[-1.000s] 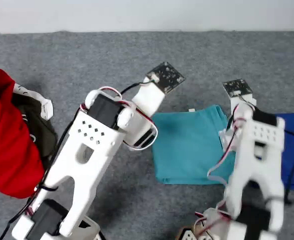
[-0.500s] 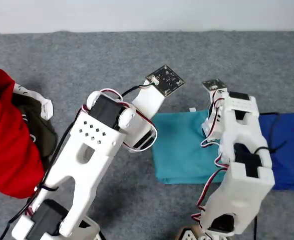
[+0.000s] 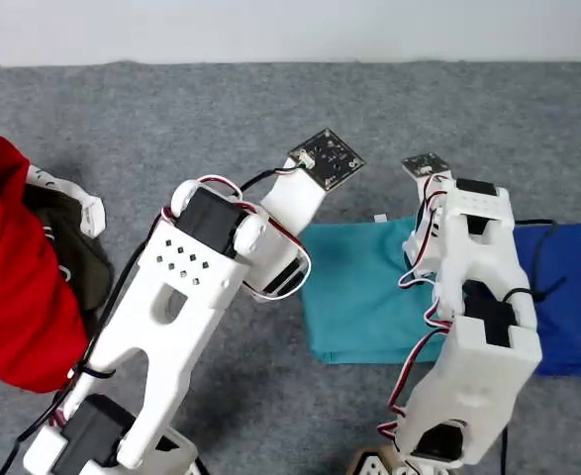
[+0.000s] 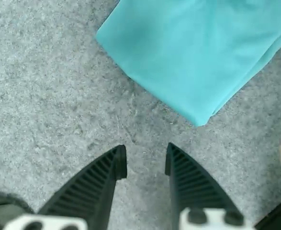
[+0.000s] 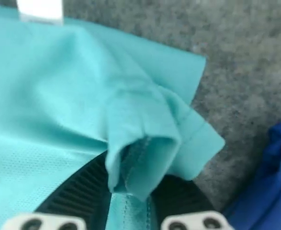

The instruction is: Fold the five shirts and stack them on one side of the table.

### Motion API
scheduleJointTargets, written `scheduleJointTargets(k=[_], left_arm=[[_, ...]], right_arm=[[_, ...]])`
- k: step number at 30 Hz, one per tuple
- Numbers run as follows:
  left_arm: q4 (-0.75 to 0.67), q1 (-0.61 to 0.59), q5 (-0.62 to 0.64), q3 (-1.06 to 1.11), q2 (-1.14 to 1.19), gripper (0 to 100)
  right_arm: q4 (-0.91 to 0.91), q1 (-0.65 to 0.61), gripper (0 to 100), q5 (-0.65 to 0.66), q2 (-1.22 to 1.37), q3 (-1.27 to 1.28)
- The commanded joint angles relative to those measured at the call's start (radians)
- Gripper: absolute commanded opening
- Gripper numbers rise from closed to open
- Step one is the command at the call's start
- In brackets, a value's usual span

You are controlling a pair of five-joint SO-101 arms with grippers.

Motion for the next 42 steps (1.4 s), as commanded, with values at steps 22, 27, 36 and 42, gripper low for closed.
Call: scheduleJointTargets(k=[22, 27, 36, 42], left_arm=[[0.015, -0.005, -0.003, -0.002, -0.034, 13], [0.015, -0.005, -0.003, -0.002, -0.032, 13], [0.015, -0.005, -0.003, -0.001, -0.032, 13], [0.015, -0.005, -0.003, -0.001, -0.032, 13]], right_arm=[[0.079, 0.274, 1.0, -0.353, -0.294, -0.285], [0.090, 0.479, 1.0, -0.430, -0.294, -0.281], [0.177, 0.723, 1.0, -0.463, -0.283, -0.278], [0.159, 0.789, 1.0, -0.462, -0.283, -0.163]])
